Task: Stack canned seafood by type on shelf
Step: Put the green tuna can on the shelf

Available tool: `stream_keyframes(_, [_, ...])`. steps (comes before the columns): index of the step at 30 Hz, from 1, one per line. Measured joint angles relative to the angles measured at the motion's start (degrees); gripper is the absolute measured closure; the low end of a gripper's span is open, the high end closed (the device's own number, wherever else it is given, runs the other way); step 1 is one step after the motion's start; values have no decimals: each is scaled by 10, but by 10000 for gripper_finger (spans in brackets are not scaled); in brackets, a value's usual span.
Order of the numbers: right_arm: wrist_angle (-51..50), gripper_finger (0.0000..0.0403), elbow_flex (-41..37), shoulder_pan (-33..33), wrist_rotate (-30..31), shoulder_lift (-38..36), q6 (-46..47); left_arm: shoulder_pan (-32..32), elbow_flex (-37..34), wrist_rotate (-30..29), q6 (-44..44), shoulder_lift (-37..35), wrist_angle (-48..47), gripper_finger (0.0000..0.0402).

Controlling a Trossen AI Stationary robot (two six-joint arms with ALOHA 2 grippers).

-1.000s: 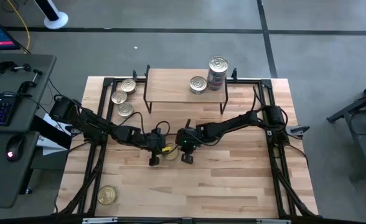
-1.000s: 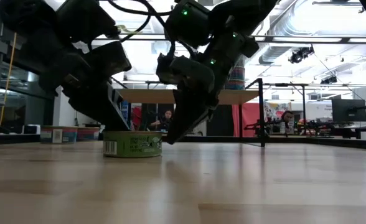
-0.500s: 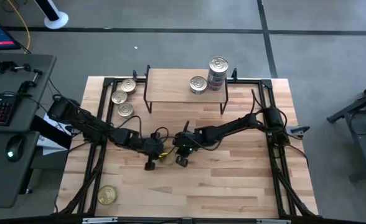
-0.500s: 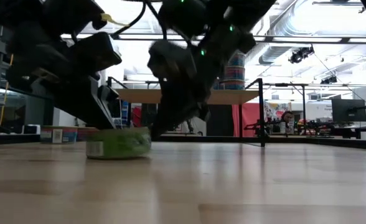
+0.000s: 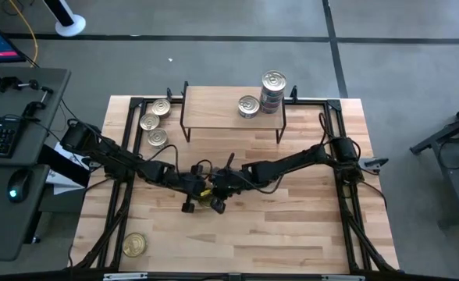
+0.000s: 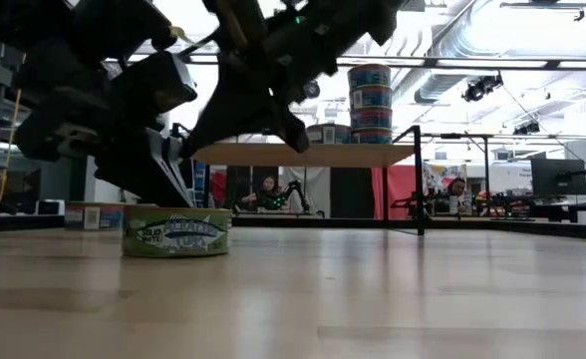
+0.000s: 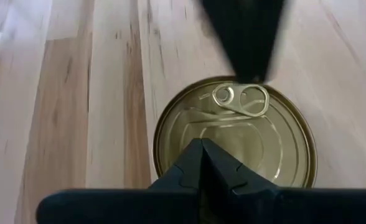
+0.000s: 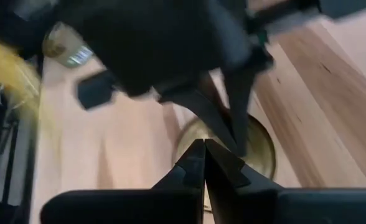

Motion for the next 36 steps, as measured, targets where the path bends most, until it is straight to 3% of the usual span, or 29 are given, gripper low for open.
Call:
stream_keyframes(4, [-39,403,28,-3,-8,0,-7,3,-2,-8,17,-29,-25,402])
stream_keyframes(8, [-114,403,55,6,-22,0,-45,13,0,-10,40,-102,-47,401])
stream_keyframes(11, [-164,403,49,14,-27,1,-55,14,-1,-10,45,-152,-107,402])
stream_keyframes(15, [-160,403,20,11,-12,11,-39,-9,-6,-10,-2,-195,-133,401])
stream_keyframes(21, [-134,403,-8,1,4,19,-25,-69,-60,-20,-68,-177,-55,401])
stream_keyframes(25, [-120,403,-23,0,3,19,-31,-97,-81,-80,-78,-152,-17,402])
stream_keyframes(36, [-80,403,-42,-3,-18,26,-35,-100,-136,-134,-106,-94,125,402])
